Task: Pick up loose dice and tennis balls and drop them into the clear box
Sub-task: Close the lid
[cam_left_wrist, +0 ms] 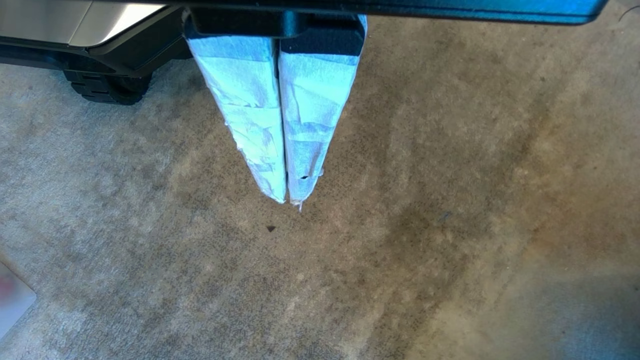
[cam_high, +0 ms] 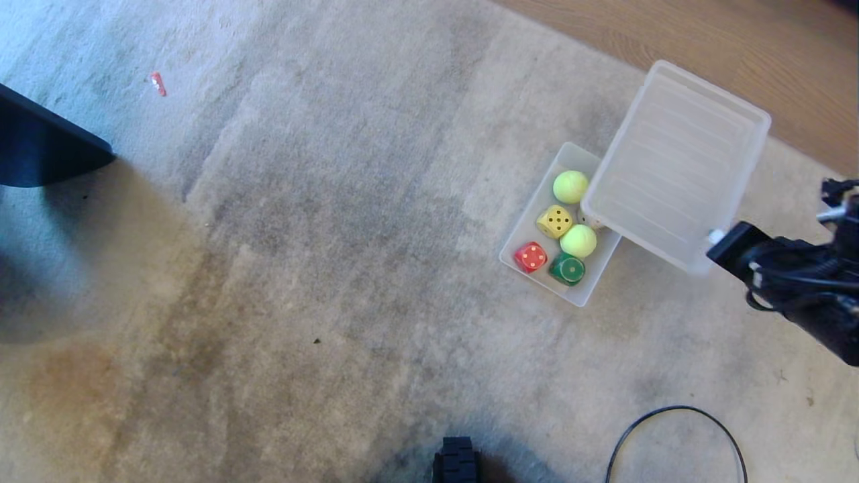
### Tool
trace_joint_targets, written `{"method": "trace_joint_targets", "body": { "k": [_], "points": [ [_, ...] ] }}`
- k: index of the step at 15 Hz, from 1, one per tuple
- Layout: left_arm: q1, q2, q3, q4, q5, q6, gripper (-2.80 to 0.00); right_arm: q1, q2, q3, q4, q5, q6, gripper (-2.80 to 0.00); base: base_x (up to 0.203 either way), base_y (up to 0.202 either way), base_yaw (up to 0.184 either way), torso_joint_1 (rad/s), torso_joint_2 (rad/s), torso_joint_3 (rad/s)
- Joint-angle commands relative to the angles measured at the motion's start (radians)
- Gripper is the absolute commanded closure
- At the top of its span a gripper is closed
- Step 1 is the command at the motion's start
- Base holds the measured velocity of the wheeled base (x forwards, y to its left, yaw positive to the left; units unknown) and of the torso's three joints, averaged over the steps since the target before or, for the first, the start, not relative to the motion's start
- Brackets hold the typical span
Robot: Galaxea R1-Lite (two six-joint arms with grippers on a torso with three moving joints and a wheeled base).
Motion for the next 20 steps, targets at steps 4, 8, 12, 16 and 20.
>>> {"method": "trace_joint_targets", "body": {
  "k": [4, 8, 12, 16, 20],
  "points": [
    [0.000, 0.000, 0.000, 0.000, 0.001, -0.002, 0.00, 0.177, 0.381, -0.149, -0.090, -0.042, 0.040, 0.00, 0.000, 0.000, 0.000, 0.000, 0.00, 0.000],
    [0.000, 0.000, 0.000, 0.000, 0.001, -0.002, 0.00, 0.193, 0.485, -0.179, -0.102, -0.065, 0.038, 0.00, 0.000, 0.000, 0.000, 0.000, 0.00, 0.000],
    [0.000, 0.000, 0.000, 0.000, 0.001, -0.002, 0.00, 0.170, 0.483, -0.179, -0.170, -0.069, 0.025, 0.00, 0.000, 0.000, 0.000, 0.000, 0.00, 0.000],
    [0.000, 0.000, 0.000, 0.000, 0.001, -0.002, 0.00, 0.170, 0.466, -0.171, -0.173, -0.150, -0.085, 0.00, 0.000, 0.000, 0.000, 0.000, 0.00, 0.000],
    [0.000, 0.000, 0.000, 0.000, 0.001, -0.002, 0.00, 0.175, 0.423, -0.158, -0.152, -0.181, -0.109, 0.00, 0.000, 0.000, 0.000, 0.000, 0.00, 0.000]
  ]
}}
